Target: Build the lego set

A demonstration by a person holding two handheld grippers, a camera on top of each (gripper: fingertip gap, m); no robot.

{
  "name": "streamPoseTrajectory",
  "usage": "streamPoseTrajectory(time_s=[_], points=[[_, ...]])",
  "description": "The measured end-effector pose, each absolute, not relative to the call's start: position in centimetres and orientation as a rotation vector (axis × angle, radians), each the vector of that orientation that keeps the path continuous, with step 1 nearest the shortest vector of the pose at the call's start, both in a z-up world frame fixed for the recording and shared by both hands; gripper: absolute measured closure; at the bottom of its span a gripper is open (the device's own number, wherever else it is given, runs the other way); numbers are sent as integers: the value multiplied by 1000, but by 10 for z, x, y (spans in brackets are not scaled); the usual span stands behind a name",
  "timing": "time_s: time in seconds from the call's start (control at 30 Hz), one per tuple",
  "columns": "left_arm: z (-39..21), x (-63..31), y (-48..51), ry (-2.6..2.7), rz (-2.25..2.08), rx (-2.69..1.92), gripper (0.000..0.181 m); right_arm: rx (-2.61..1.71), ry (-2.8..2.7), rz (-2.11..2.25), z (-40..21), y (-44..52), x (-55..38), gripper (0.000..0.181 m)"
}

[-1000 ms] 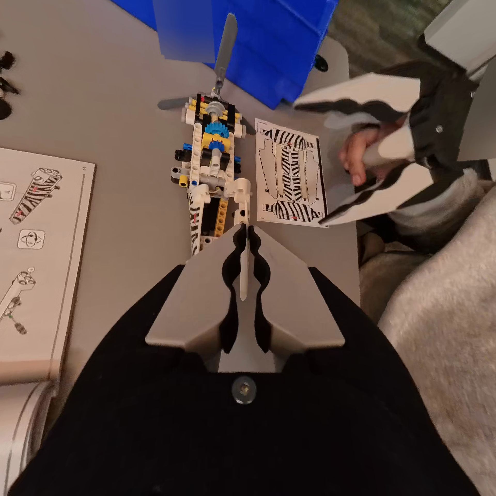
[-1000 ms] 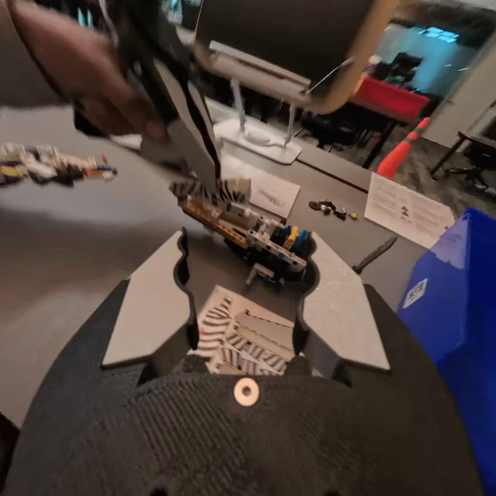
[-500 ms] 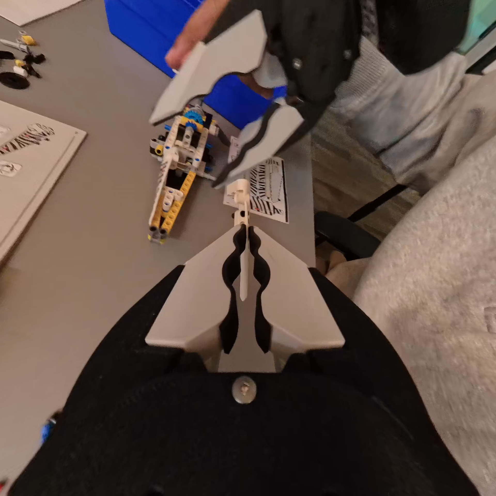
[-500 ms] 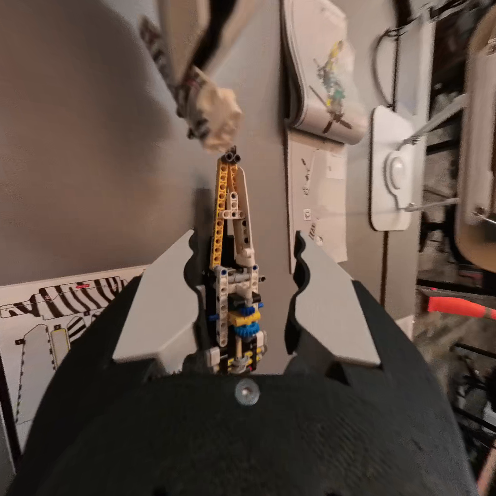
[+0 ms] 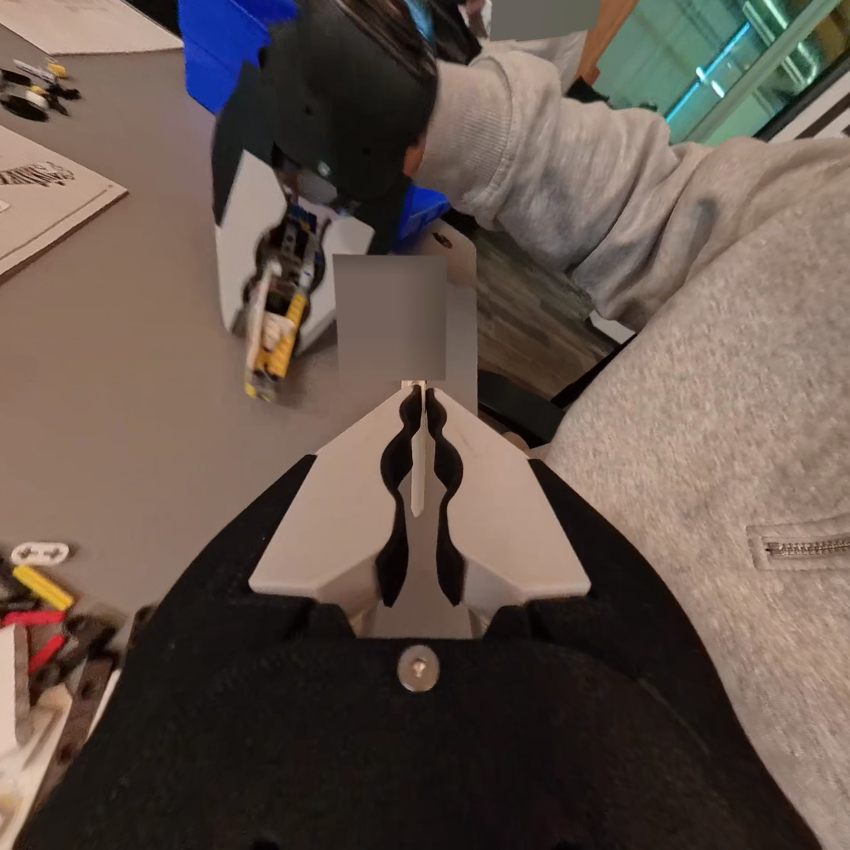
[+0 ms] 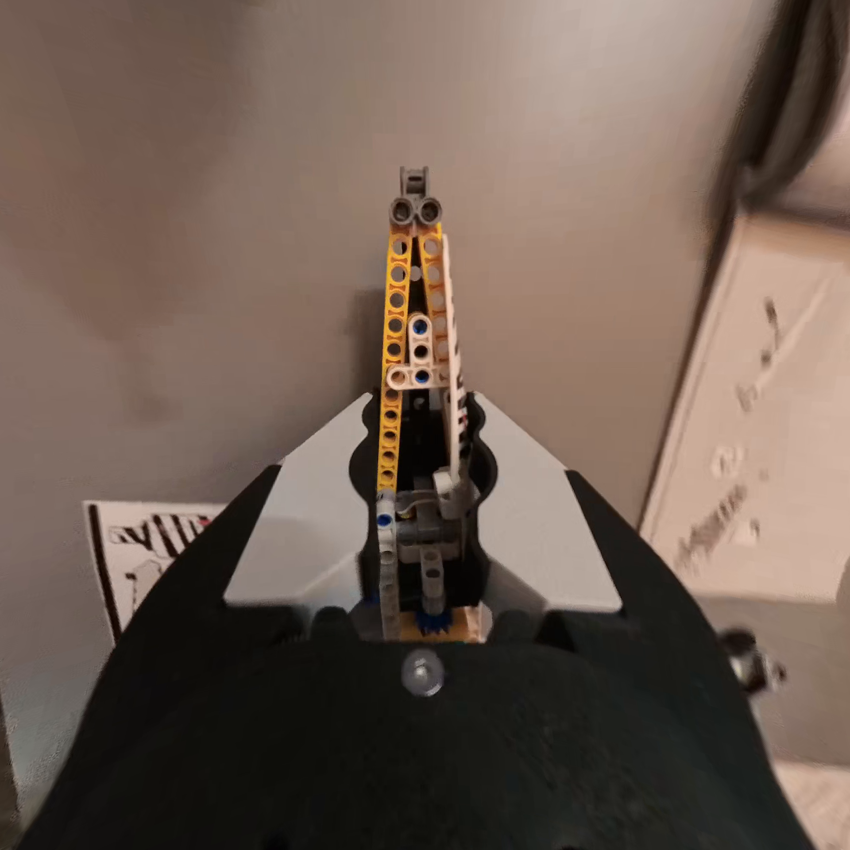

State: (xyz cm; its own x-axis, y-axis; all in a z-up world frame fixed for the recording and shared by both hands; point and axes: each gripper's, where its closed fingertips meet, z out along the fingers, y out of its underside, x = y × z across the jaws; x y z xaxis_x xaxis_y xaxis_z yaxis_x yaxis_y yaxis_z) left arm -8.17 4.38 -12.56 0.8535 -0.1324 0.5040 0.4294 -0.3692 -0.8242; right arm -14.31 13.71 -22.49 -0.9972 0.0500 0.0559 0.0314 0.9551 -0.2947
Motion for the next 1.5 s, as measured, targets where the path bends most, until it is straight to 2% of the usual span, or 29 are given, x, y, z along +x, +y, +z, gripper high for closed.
streamPoseTrajectory(time_s=[0.17,0.3,0.4,0.53,0.57,0.67,0.73,0.77,0.83,0.97,1.0,1.07,1.37,1.5], points=[[-117,-80,16,-293,-565,-1788,181,262,-3070,547,-223,71,-107,146],[-116,-71,4,-300,-551,-1776,181,238,-3009,734,-203,43,-96,123],[-111,-68,-1,-313,-535,-1750,181,34,-2821,1017,-164,38,-97,114],[-103,-70,2,-363,-560,-1697,181,-567,-2240,1658,-94,43,-90,110],[-102,-72,5,-377,-571,-1691,181,-732,-2038,1776,-85,51,-87,113],[-102,-75,19,-389,-592,-1725,181,-1245,-1411,1881,-97,88,-76,138],[-110,-80,32,-398,-577,-1813,181,-1507,-1157,1944,-125,86,-67,167],[-116,-82,38,-397,-566,-1875,181,-1555,-1179,1999,-136,69,-64,161],[-126,-82,50,-372,-560,-1978,181,-1695,-1298,1939,-161,47,-64,178],[-135,-73,67,-320,-620,-2105,181,-1790,-1163,1938,-164,60,-72,181],[-138,-72,69,-315,-618,-2134,181,-1831,-1139,1955,-166,63,-74,173],[-144,-72,73,-313,-622,-2176,181,-1930,-1098,1992,-173,63,-79,147],[-158,-79,76,-319,-615,-2321,181,-1995,-1135,1986,-179,61,-85,147],[-168,-79,78,-319,-642,-2376,181,-1901,-1354,1847,-182,56,-80,123]])
